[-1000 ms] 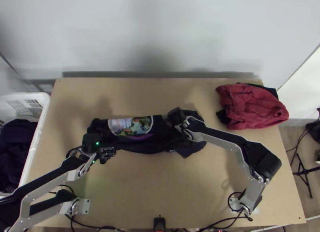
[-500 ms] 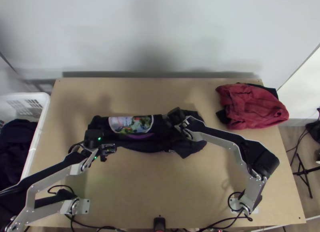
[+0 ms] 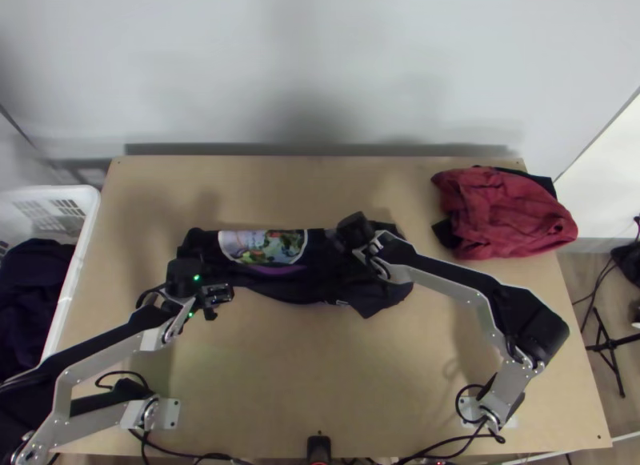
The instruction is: Fold the t-shirt
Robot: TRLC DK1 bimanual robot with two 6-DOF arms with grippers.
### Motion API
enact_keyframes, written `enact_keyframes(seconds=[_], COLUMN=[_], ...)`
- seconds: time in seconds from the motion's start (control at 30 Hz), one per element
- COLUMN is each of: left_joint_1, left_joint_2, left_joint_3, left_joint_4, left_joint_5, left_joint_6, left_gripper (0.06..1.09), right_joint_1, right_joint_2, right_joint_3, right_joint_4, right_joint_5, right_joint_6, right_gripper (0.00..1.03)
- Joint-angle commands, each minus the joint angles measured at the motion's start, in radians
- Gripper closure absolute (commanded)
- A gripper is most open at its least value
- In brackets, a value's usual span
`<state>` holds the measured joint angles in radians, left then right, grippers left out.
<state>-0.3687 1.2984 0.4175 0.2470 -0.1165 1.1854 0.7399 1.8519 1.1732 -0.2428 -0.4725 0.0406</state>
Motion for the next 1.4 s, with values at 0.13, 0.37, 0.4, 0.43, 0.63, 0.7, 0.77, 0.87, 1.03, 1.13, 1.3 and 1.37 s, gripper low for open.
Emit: enact_keyframes(seconds=[0.13, 0.37, 0.4, 0.43, 0.63, 0.7, 0.77, 0.87, 1.03, 1.13, 1.3, 1.37], left_joint_1=[-0.072, -0.116, -0.121, -0.128, -0.180, -0.191, -0.219, -0.263, -0.326, -0.369, -0.441, -0.455], left_joint_2=[-0.182, -0.205, -0.198, -0.192, -0.096, -0.067, -0.034, 0.035, 0.144, 0.213, 0.328, 0.374], left_joint_3=[-0.005, 0.067, 0.083, 0.099, 0.207, 0.236, 0.279, 0.383, 0.507, 0.603, 0.756, 0.820], left_joint_4=[-0.084, -0.152, -0.155, -0.161, -0.180, -0.180, -0.180, -0.233, -0.253, -0.295, -0.359, -0.382], left_joint_5=[0.015, 0.067, 0.072, 0.080, 0.106, 0.120, 0.123, 0.123, 0.138, 0.140, 0.143, 0.143], left_joint_6=[0.160, 0.307, 0.324, 0.339, 0.404, 0.441, 0.479, 0.493, 0.605, 0.669, 0.740, 0.763], left_gripper=[1.03, 1.03, 1.03, 1.03, 1.03, 1.03, 1.03, 1.03, 1.03, 1.03, 1.03, 1.03], right_joint_1=[0.003, -0.051, -0.065, -0.088, -0.293, -0.359, -0.424, -0.504, -0.597, -0.616, -0.634, -0.652], right_joint_2=[0.000, -0.080, -0.108, -0.137, -0.298, -0.346, -0.392, -0.447, -0.499, -0.517, -0.565, -0.580], right_joint_3=[-0.014, -0.006, -0.007, -0.006, -0.020, -0.043, -0.076, -0.133, -0.179, -0.202, -0.234, -0.244], right_joint_4=[0.002, -0.015, -0.021, -0.033, -0.124, -0.130, -0.133, -0.135, -0.136, -0.139, -0.139, -0.139], right_joint_5=[-0.021, -0.132, -0.146, -0.158, -0.245, -0.245, -0.247, -0.262, -0.295, -0.313, -0.313, -0.314], right_joint_6=[-0.002, 0.002, 0.001, -0.001, -0.002, 0.002, 0.012, 0.022, 0.021, 0.019, 0.018, 0.018], right_gripper=[1.00, 1.00, 1.00, 1.00, 1.00, 1.00, 1.00, 1.00, 1.00, 1.00, 1.00, 1.00])
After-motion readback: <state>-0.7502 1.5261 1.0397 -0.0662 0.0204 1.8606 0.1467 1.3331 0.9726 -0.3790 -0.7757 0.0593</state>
